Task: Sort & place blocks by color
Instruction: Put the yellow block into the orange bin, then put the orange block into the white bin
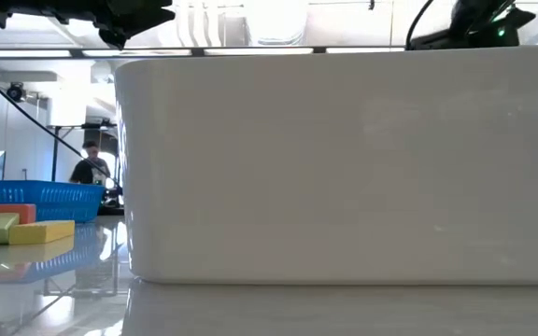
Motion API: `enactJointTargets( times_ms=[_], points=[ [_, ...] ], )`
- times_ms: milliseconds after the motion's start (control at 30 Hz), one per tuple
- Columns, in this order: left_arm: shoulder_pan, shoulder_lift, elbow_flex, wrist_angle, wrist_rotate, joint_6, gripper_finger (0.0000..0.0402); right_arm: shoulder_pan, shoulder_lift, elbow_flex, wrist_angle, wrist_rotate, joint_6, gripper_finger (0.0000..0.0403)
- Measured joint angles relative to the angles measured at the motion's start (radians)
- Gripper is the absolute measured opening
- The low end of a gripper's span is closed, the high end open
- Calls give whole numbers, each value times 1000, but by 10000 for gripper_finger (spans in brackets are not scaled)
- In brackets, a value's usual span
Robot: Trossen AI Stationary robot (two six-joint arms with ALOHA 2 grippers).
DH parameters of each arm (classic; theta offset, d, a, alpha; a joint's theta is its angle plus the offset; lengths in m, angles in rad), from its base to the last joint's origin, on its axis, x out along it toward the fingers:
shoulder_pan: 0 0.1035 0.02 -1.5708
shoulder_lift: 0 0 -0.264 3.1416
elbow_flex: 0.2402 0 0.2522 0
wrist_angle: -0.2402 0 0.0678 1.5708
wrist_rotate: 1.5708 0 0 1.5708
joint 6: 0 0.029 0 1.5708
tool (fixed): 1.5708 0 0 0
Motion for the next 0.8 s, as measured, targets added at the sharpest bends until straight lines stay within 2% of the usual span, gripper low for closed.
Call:
enactJointTargets(
  times_ms=[167, 467, 800],
  points=[
    [0, 2, 0, -5, 0, -1, 173, -16, 2, 0, 92, -3, 87, 131],
    [0, 5, 0, -43, 0, -6, 173, -20, 2, -7, 104, 31, 176, 128],
    [0, -3, 0, -40, 0, -6, 173, -20, 0, -12, 103, 54, 181, 208]
  ],
)
